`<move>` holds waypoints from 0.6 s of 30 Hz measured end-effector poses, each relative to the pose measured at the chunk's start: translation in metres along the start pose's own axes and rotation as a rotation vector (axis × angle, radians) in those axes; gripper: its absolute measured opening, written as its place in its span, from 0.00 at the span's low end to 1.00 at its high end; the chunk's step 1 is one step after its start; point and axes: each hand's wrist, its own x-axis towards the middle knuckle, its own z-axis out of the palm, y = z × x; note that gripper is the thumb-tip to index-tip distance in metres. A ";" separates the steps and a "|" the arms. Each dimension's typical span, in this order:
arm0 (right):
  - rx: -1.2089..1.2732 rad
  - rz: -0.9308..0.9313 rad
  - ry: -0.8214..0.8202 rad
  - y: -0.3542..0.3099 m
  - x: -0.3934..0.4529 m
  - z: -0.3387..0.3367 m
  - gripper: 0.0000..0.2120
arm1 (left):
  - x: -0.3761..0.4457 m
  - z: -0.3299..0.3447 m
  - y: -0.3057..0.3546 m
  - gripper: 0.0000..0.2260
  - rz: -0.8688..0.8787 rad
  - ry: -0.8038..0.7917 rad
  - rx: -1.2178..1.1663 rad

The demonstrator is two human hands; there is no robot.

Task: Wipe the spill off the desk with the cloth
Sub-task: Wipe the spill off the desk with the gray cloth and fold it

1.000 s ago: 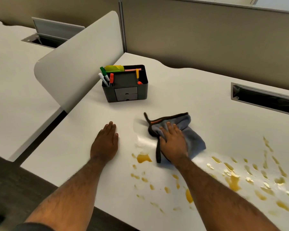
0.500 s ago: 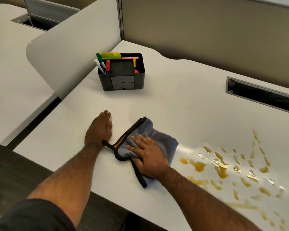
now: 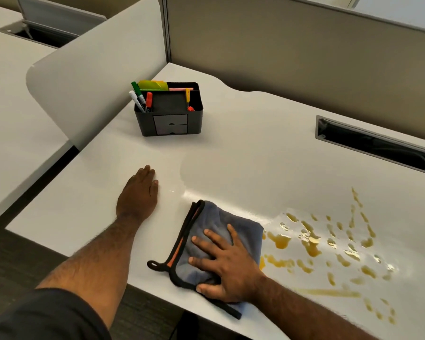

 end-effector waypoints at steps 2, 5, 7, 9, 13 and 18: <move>-0.004 0.009 0.023 0.001 -0.015 0.000 0.28 | 0.000 -0.001 0.003 0.21 -0.011 0.020 -0.007; -0.016 0.048 0.030 0.007 -0.034 0.001 0.26 | 0.002 -0.002 0.010 0.19 -0.039 0.073 0.003; -0.022 0.119 0.047 0.013 -0.044 -0.002 0.25 | 0.008 -0.004 0.019 0.18 -0.039 0.111 0.039; -0.029 0.211 0.074 0.021 -0.054 -0.006 0.24 | 0.014 -0.006 0.028 0.18 -0.046 0.124 0.087; -0.089 0.434 0.086 0.045 -0.075 -0.014 0.24 | 0.021 -0.004 0.033 0.12 -0.074 0.094 0.182; -0.087 0.689 0.084 0.072 -0.087 -0.018 0.27 | 0.023 0.002 0.034 0.14 -0.079 0.094 0.197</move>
